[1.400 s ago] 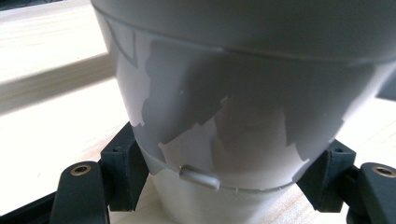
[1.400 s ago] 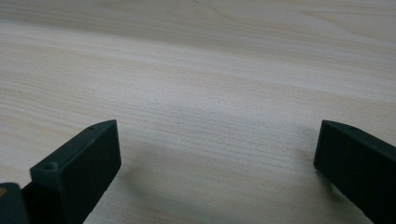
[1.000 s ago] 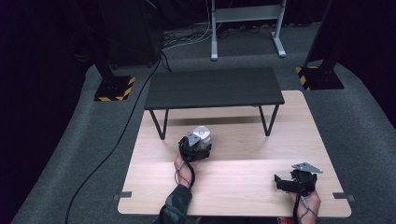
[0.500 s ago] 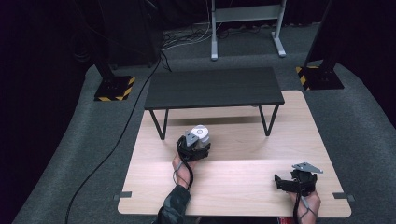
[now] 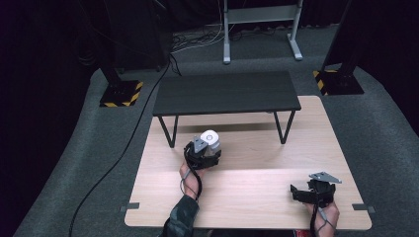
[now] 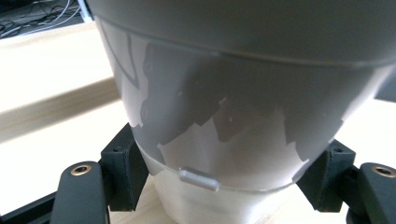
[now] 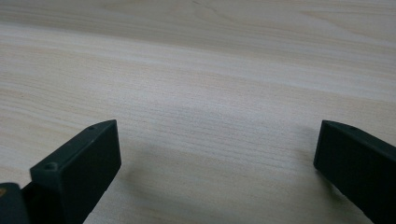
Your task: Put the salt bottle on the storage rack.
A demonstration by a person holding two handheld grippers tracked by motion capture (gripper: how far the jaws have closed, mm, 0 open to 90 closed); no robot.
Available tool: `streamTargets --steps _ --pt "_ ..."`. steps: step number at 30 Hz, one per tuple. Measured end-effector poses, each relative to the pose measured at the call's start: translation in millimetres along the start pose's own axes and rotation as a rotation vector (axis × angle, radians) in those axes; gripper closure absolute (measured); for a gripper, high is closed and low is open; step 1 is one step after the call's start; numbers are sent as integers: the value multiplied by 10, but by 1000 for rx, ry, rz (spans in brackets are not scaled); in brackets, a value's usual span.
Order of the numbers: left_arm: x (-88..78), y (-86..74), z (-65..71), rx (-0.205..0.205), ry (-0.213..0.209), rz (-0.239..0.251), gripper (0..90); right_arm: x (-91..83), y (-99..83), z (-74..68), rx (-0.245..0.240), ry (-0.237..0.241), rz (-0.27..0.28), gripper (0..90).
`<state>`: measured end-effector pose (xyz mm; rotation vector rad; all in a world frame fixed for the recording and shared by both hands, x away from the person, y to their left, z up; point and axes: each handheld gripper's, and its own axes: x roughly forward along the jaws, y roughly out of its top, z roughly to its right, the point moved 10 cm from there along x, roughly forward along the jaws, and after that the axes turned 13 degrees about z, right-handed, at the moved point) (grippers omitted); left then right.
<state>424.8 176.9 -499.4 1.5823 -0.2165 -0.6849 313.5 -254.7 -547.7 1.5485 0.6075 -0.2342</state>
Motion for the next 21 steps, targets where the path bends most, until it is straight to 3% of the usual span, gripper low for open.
streamTargets --steps 16,21 --pt "-94 424 59 37 -50 33 282 -2 -1 7 5 2 2 0" --pt "-107 508 66 30 -62 41 282 -2 -2 11 5 3 4 0"
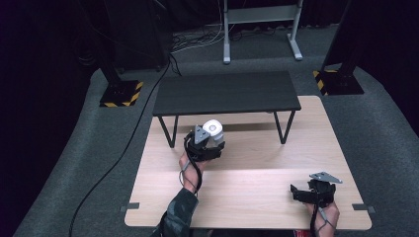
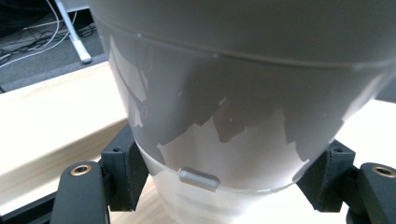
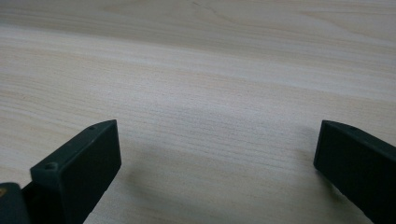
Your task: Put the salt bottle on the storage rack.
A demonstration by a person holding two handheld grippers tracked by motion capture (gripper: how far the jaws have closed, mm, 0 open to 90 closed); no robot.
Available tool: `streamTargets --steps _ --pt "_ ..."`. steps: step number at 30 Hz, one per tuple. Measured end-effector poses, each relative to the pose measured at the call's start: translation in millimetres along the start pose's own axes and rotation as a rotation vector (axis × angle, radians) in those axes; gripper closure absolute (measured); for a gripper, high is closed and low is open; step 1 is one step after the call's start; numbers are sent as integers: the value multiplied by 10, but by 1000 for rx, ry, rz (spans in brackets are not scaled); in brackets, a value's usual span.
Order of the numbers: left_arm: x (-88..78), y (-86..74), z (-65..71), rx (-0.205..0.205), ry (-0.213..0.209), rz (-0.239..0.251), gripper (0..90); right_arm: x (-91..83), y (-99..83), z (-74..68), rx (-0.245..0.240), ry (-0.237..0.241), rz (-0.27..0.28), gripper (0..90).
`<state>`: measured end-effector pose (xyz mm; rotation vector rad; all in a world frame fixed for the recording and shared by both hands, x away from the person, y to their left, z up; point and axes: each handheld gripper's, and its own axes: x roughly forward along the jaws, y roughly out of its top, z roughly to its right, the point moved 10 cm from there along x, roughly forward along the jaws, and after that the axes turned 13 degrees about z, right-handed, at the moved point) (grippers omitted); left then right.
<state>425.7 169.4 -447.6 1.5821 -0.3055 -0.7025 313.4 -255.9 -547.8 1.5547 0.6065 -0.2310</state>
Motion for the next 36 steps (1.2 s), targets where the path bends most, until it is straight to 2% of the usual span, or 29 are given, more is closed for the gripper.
streamTargets --steps 11,24,36 --pt "-35 193 -3 -5 -26 6 282 -2 1 6 7 -1 0 0" --pt "-98 316 -34 -7 -36 17 282 -2 1 5 8 -2 0 0" --pt "-136 508 -51 -4 -60 29 282 -3 0 6 8 -2 0 0"
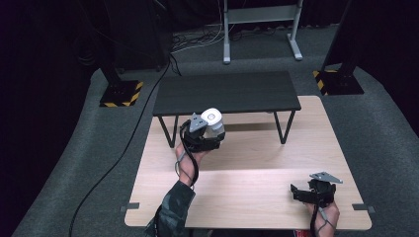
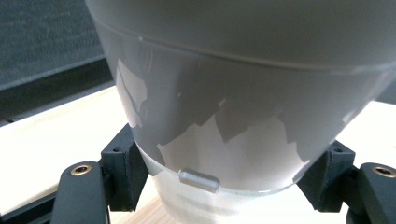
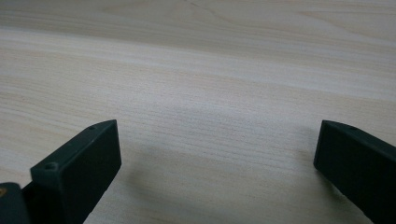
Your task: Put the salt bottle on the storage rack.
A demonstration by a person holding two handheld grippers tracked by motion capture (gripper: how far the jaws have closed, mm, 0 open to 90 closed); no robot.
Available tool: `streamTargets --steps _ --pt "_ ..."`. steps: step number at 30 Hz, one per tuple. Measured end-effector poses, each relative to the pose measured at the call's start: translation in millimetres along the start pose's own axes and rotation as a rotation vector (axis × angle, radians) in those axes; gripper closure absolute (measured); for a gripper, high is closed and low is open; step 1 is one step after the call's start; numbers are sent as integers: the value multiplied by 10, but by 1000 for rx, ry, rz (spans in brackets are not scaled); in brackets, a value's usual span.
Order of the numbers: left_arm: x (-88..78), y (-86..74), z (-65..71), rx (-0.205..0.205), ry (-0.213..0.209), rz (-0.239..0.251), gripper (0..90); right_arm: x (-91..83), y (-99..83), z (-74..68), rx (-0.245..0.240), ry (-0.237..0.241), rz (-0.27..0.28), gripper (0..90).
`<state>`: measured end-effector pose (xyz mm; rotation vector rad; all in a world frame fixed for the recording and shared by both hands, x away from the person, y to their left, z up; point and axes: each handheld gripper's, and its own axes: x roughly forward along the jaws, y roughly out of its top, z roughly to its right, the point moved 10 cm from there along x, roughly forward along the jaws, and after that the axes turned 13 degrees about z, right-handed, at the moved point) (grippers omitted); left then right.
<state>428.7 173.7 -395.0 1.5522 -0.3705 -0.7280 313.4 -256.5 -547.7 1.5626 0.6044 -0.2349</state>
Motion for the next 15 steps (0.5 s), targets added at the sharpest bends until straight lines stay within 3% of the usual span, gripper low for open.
streamTargets --steps 15 --pt "17 268 -16 -8 -42 22 282 -1 -1 1 3 -2 1 0"
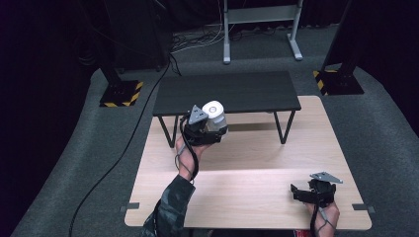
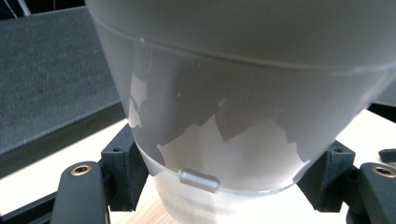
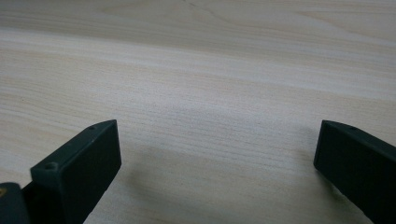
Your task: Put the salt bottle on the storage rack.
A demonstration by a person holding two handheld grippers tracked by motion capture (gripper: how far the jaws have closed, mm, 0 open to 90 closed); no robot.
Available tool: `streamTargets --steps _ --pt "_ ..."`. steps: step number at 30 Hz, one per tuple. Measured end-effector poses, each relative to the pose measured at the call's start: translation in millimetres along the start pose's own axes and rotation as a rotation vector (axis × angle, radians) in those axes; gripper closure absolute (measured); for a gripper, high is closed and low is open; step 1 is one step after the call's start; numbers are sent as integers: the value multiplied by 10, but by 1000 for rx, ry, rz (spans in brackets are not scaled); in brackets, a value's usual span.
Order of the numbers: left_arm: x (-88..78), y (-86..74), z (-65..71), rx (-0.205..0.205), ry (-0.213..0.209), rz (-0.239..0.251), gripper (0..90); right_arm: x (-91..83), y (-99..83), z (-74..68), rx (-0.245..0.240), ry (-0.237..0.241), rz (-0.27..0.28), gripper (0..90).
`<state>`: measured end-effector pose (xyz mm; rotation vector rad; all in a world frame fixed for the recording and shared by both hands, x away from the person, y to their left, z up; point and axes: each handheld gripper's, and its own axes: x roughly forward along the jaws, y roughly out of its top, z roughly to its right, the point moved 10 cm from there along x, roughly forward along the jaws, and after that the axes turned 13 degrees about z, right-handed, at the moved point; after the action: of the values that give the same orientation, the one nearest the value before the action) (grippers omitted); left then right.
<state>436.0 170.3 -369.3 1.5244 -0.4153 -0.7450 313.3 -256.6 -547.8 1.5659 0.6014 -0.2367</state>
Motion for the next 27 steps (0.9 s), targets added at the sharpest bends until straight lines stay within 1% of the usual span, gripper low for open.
streamTargets --steps 5,8,12,13,19,27 --pt "17 79 -12 -2 -12 0 283 0 0 0 -1 0 0 0" --pt "30 124 -20 -7 -19 9 283 0 0 1 1 0 0 0" --pt "50 211 -25 2 -31 14 283 -1 0 2 3 0 1 0" --pt "50 211 -25 2 -31 14 283 -1 0 2 3 0 1 0" --pt "86 324 -45 7 -36 23 283 0 0 2 3 -1 1 0" --pt "202 525 -56 42 -40 8 283 0 0 2 3 -1 1 0"
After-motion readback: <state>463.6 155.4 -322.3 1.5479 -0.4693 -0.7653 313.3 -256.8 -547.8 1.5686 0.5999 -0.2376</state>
